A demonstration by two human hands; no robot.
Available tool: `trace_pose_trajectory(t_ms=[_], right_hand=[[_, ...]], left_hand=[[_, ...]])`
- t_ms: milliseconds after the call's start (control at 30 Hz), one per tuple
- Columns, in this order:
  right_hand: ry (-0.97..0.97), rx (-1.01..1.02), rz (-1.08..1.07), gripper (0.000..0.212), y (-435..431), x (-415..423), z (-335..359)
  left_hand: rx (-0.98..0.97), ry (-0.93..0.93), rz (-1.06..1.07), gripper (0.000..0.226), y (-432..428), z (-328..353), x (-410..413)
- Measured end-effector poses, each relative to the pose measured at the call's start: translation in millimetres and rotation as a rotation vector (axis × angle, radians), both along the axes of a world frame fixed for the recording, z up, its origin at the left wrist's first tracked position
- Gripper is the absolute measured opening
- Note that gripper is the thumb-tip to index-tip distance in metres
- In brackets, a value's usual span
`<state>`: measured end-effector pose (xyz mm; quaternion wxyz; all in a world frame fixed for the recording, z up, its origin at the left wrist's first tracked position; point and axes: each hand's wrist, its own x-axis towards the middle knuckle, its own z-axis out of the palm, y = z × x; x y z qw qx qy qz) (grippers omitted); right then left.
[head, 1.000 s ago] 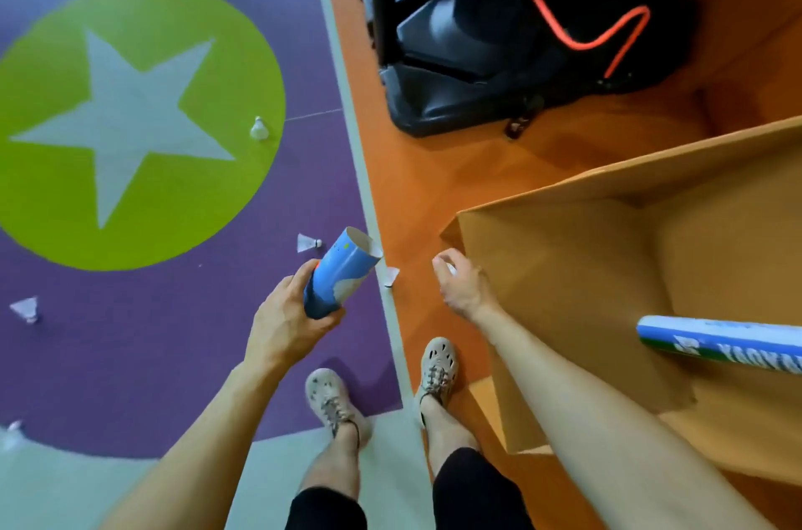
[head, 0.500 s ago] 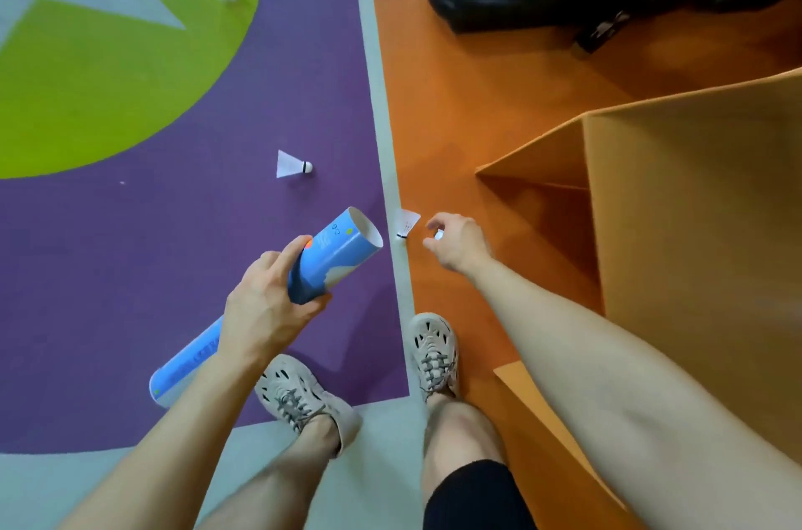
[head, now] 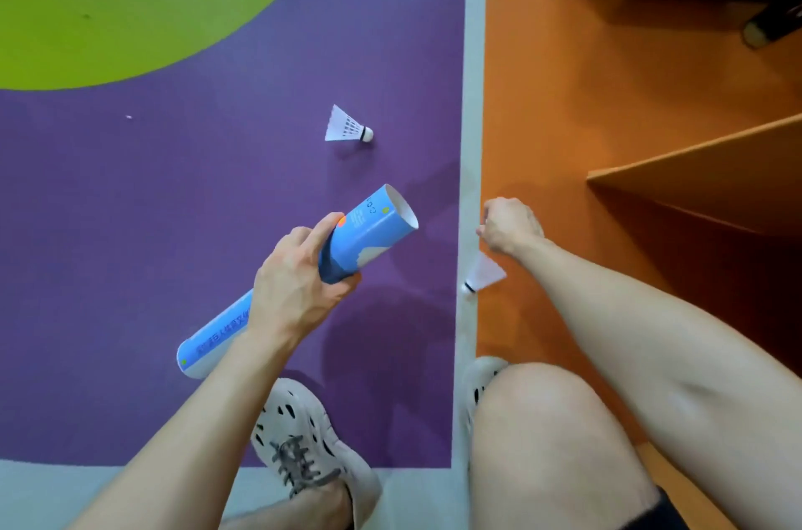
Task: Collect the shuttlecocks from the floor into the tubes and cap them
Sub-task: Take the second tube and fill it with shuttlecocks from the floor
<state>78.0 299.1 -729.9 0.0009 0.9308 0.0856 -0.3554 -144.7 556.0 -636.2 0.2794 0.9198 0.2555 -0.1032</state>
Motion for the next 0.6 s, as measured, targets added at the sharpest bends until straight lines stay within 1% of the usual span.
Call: trace_pose_trajectory(t_ms=[100, 200, 267, 333, 467, 533, 600], right_hand=[[0.065, 0.026, -0.017, 0.021, 17, 13, 5], [0.180, -0.004, 0.040, 0.022, 17, 27, 10], [0.284, -0.020, 0.075, 0.026, 9, 33, 7], [0.333, -0.024, 0.095, 0.025, -1, 39, 2], [0.294, 0.067, 0.067, 0.020, -16, 46, 1], [0.250, 0.131, 0.047, 0.019, -24, 47, 5], [0.200, 0.196, 0.019, 0.017, -34, 44, 9]], left_hand=[[0.041, -0.021, 0.052, 0.078, 23, -6, 3], [0.080, -0.063, 0.065, 0.075, 34, -21, 15], [0.101, -0.111, 0.002, 0.075, 30, -35, 29], [0.119, -0.159, -0.125, 0.076, 19, -49, 49], [0.174, -0.238, -0.365, 0.073, -1, -66, 98], [0.212, -0.261, -0.430, 0.071, -10, -69, 120], [0.218, -0.273, -0.452, 0.072, -19, -71, 138]])
